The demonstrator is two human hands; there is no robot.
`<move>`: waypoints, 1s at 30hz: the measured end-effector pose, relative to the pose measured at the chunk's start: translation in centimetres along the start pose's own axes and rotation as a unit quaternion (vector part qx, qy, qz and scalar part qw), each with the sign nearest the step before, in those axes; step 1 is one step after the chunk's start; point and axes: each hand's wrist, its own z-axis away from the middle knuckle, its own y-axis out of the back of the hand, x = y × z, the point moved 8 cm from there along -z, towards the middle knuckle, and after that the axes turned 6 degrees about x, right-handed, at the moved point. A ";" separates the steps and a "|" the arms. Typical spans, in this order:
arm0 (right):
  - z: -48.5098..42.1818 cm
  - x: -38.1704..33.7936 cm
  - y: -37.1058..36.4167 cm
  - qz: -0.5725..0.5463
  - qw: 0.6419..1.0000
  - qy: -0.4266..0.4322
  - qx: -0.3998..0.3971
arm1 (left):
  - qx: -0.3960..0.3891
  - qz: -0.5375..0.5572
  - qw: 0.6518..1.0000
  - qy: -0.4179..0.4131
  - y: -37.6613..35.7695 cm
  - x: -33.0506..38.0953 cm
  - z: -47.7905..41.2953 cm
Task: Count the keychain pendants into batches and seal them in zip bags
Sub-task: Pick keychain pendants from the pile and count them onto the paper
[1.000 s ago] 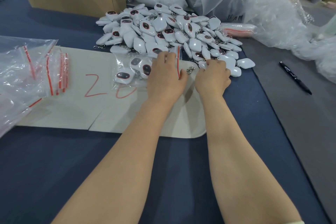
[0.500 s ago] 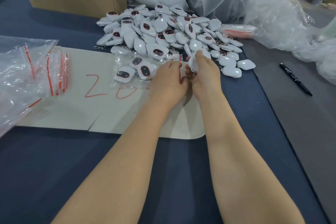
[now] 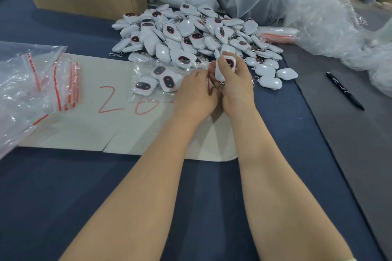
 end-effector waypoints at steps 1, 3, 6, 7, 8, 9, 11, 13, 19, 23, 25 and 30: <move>-0.1 0.1 0.0 0.010 1.000 0.001 0.000 | 0.000 0.002 1.000 0.001 0.0 0.0 0.0; -0.1 0.3 0.1 0.040 0.999 0.006 -0.002 | 0.000 0.001 1.000 0.003 0.0 -0.1 0.0; -0.1 0.2 -0.1 0.058 0.998 0.022 -0.028 | 0.001 0.005 1.000 0.011 0.2 -0.2 0.0; -0.1 0.2 -0.2 0.056 0.997 0.026 -0.036 | 0.003 0.007 1.000 0.013 0.2 -0.2 -0.1; -0.1 0.1 -0.3 0.052 0.997 0.028 -0.041 | 0.003 0.009 1.000 0.015 0.2 -0.2 -0.1; -0.1 0.1 -0.3 0.047 0.998 0.029 -0.044 | 0.003 0.009 1.000 0.015 0.2 -0.2 -0.1; -0.1 0.1 -0.5 0.036 0.998 0.027 -0.047 | 0.003 0.010 1.000 0.017 0.2 -0.2 -0.1; -0.2 0.3 -0.5 0.038 0.998 0.024 -0.046 | 0.004 0.013 1.000 0.020 0.2 -0.2 0.0; 0.0 0.9 -0.8 -0.007 0.998 -0.031 -0.050 | 0.012 0.025 0.999 0.032 0.4 -0.4 -0.1; 0.2 0.4 -0.9 -0.003 0.998 -0.017 -0.060 | 0.025 0.035 0.998 0.039 0.6 -0.4 -0.1; 0.2 0.5 -0.9 -0.016 0.998 -0.029 -0.053 | 0.047 0.042 0.997 0.045 0.9 -0.5 -0.1; 0.6 0.4 -1.1 0.008 0.997 -0.034 -0.073 | 0.101 0.047 0.992 0.059 2.3 -0.8 0.0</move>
